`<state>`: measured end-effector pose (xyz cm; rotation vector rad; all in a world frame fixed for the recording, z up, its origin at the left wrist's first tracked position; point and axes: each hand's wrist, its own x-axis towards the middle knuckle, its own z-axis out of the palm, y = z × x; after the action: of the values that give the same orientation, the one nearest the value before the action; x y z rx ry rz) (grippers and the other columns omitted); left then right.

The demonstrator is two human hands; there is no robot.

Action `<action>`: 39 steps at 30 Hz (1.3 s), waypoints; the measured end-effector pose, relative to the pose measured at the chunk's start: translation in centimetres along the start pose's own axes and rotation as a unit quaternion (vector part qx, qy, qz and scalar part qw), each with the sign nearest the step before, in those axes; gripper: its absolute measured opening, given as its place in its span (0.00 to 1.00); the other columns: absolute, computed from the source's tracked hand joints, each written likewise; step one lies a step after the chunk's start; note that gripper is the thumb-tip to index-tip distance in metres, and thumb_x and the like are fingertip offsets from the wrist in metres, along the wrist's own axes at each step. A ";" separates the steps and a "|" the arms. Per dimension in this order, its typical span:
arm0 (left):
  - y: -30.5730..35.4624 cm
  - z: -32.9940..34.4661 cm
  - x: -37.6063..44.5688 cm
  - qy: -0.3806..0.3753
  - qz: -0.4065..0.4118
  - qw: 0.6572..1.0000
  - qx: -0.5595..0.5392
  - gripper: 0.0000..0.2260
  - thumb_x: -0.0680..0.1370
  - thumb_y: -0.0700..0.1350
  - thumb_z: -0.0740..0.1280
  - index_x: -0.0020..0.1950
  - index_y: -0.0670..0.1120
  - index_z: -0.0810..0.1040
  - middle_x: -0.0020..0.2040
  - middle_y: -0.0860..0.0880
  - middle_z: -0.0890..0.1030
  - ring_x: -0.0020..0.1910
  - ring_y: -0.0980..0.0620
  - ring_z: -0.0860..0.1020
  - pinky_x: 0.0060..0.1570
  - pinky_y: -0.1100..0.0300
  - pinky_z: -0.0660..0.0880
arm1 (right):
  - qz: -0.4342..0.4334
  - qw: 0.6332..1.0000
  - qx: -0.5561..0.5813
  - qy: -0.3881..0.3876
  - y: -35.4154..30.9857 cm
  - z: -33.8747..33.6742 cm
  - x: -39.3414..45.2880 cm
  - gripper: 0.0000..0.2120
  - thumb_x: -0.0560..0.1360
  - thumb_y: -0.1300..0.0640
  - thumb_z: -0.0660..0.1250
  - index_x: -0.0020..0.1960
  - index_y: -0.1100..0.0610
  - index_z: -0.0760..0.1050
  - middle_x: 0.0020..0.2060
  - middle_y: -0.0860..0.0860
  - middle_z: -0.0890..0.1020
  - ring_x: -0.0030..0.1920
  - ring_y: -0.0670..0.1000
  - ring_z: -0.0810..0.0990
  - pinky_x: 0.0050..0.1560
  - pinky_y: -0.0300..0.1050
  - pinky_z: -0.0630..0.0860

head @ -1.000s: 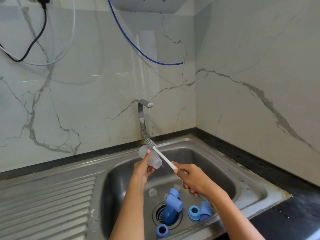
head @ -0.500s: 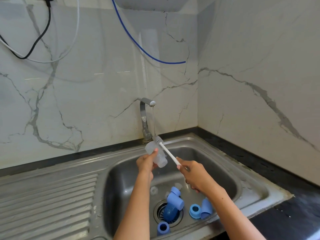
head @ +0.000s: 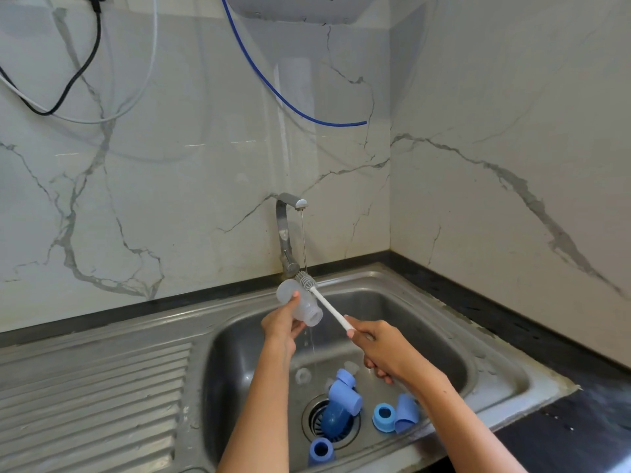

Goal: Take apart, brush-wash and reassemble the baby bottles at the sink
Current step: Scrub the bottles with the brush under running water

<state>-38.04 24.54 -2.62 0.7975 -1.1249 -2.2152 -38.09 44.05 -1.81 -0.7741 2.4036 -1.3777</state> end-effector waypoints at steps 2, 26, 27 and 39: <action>0.1 0.1 0.1 -0.002 -0.007 1.000 -0.012 0.24 0.73 0.42 0.73 0.65 0.36 0.71 0.61 0.36 0.77 0.56 0.41 0.78 0.51 0.50 0.77 | 0.008 1.000 0.010 -0.004 -0.2 0.0 0.3 0.19 0.82 0.49 0.56 0.73 0.40 0.64 0.31 0.51 0.71 0.24 0.43 0.65 0.23 0.36 0.67; 0.0 -0.9 1.5 -0.047 -0.050 0.995 -0.066 0.28 0.72 0.43 0.74 0.67 0.37 0.68 0.60 0.37 0.76 0.51 0.43 0.79 0.34 0.49 0.82 | 0.002 0.999 -0.023 -0.025 -0.1 -0.3 -0.5 0.19 0.82 0.49 0.57 0.71 0.39 0.65 0.30 0.50 0.71 0.23 0.43 0.64 0.23 0.36 0.66; 0.3 -1.2 1.9 -0.026 -0.041 0.995 -0.085 0.30 0.72 0.42 0.74 0.69 0.38 0.65 0.62 0.36 0.75 0.53 0.43 0.78 0.34 0.47 0.81 | 0.009 0.999 -0.020 -0.030 0.1 -0.6 -0.8 0.18 0.82 0.49 0.57 0.71 0.39 0.66 0.30 0.50 0.70 0.23 0.43 0.64 0.23 0.36 0.66; -0.6 -0.3 1.3 -0.110 -0.048 0.992 -0.032 0.19 0.75 0.40 0.70 0.64 0.37 0.69 0.50 0.38 0.78 0.49 0.43 0.78 0.56 0.46 0.76 | 0.017 1.000 0.009 0.007 -0.5 -0.3 0.0 0.20 0.82 0.50 0.56 0.73 0.40 0.63 0.32 0.51 0.71 0.25 0.44 0.65 0.23 0.36 0.66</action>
<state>-38.81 23.80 -3.61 0.6031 -1.1298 -2.4533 -38.06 44.03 -1.24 -0.7171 2.3999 -1.3956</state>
